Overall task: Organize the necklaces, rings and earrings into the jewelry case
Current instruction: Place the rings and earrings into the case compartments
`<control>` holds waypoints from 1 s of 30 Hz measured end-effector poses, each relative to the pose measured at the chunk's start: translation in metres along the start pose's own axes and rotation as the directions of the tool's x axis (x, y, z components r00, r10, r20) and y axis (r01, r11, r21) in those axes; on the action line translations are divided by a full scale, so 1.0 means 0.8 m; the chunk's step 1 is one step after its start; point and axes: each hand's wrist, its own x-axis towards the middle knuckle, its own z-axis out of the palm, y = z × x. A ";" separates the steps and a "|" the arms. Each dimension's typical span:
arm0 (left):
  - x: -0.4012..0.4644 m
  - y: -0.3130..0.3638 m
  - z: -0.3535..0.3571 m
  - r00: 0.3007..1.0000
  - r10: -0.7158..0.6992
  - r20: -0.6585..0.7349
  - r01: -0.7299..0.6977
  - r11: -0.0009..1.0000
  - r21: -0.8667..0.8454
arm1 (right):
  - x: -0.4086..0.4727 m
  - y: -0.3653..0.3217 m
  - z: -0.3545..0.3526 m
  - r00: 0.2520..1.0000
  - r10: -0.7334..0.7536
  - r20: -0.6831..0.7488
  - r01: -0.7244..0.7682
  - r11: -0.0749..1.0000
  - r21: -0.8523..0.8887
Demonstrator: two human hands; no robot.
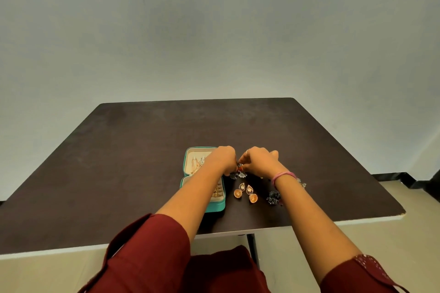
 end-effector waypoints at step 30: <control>-0.138 -0.069 -0.049 0.945 -0.122 -0.305 -0.279 0.190 -0.941 | -0.076 -0.049 -0.035 0.967 -0.090 -0.238 0.253 0.446 0.858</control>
